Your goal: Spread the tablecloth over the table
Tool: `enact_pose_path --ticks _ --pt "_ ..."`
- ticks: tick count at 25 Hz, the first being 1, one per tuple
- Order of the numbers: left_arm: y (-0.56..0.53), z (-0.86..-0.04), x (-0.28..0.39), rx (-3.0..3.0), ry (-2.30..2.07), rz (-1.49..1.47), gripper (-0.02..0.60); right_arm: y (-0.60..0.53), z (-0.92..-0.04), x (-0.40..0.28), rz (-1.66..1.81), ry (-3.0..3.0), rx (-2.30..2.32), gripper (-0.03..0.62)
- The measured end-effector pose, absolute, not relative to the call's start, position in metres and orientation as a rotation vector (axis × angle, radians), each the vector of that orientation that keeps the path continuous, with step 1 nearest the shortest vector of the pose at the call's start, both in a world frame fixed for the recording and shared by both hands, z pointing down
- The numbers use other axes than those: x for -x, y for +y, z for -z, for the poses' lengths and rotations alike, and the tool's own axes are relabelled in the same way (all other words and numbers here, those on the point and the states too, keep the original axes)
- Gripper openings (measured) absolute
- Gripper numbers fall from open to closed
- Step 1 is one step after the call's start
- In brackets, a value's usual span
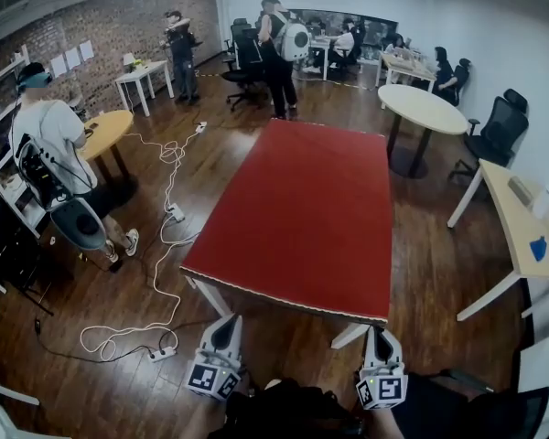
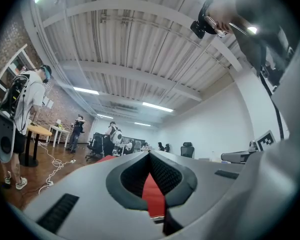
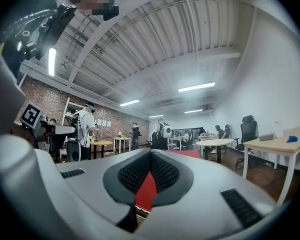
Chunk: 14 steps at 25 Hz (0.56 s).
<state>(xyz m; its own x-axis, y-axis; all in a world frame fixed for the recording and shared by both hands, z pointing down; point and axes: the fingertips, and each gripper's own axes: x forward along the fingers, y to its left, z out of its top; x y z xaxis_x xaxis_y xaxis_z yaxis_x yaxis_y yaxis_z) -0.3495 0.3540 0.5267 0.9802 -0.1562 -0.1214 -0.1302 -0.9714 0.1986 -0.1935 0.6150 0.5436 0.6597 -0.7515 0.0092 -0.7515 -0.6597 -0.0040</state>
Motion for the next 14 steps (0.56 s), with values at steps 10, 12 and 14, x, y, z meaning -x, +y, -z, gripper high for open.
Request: enact_pose_path --ticks 10,12,14 --pt "0.356 -0.545 0.356 -2.951 -0.269 0.147 0.000 0.623 -0.559 0.195 -0.072 -1.302 -2.779 0.002" --pt "0.359 -0.544 0.353 -2.948 -0.261 0.137 0.000 0.622 -0.561 0.195 -0.084 -1.320 -2.779 0.003" --pt "0.364 -0.542 0.348 -2.962 -0.244 0.125 0.000 0.624 -0.562 0.193 -0.096 -1.337 -2.789 0.003"
